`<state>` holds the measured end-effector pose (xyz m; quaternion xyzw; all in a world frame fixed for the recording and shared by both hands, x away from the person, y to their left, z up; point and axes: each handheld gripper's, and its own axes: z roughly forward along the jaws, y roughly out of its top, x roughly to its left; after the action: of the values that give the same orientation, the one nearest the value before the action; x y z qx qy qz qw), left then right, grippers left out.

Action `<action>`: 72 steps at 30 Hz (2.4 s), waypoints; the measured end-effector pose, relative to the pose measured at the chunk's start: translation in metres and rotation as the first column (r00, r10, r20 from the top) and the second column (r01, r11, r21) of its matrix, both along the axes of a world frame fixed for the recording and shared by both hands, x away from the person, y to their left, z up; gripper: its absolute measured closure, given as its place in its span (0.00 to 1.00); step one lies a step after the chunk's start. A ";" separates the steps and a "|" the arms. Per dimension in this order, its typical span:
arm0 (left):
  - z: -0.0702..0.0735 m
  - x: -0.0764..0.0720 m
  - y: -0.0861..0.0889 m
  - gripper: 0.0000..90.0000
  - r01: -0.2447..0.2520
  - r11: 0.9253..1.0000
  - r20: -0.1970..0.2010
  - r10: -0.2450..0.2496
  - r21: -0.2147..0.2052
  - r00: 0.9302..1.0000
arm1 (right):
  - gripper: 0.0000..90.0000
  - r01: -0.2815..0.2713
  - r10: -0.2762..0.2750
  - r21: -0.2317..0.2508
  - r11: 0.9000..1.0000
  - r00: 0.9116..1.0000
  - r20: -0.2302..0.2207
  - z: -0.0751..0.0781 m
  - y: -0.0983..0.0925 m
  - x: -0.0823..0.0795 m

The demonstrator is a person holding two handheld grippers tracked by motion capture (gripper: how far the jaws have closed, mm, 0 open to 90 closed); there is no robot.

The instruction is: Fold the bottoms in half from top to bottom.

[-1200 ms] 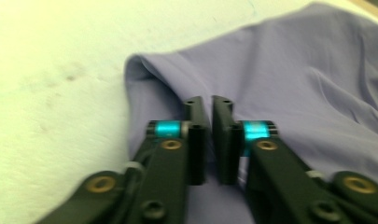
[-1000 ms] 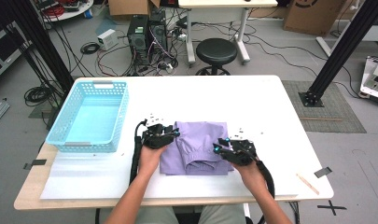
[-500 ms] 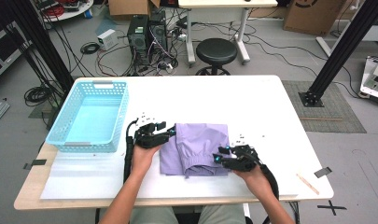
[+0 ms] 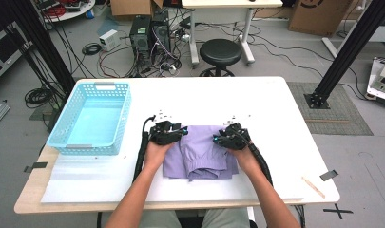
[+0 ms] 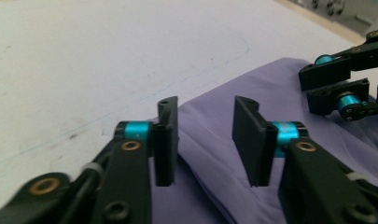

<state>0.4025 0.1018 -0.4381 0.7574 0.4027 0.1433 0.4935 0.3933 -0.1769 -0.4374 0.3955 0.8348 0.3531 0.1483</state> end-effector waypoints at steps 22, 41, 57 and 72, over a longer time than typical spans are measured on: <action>-0.013 0.022 0.003 0.65 -0.135 0.984 -0.098 0.147 0.114 0.984 | 0.56 0.157 -0.156 0.066 0.985 0.987 -0.026 -0.012 -0.041 0.020; -0.003 0.026 -0.008 0.91 -0.167 0.986 -0.001 0.167 0.027 0.986 | 0.94 0.178 -0.186 0.091 0.980 0.979 0.089 -0.005 -0.043 0.028; 0.012 -0.011 0.028 0.37 -0.066 0.979 0.069 0.081 -0.194 0.994 | 0.52 -0.007 -0.011 0.174 0.985 0.995 0.101 0.013 -0.043 -0.021; 0.011 -0.035 0.040 0.28 -0.020 0.983 0.113 0.041 -0.183 0.993 | 0.55 -0.190 0.190 0.098 0.977 0.982 0.012 -0.007 -0.022 -0.058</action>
<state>0.3679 0.1414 -0.4269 0.6934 0.3961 0.1573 0.5810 0.3353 -0.1988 -0.4446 0.3203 0.8502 0.4070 0.0951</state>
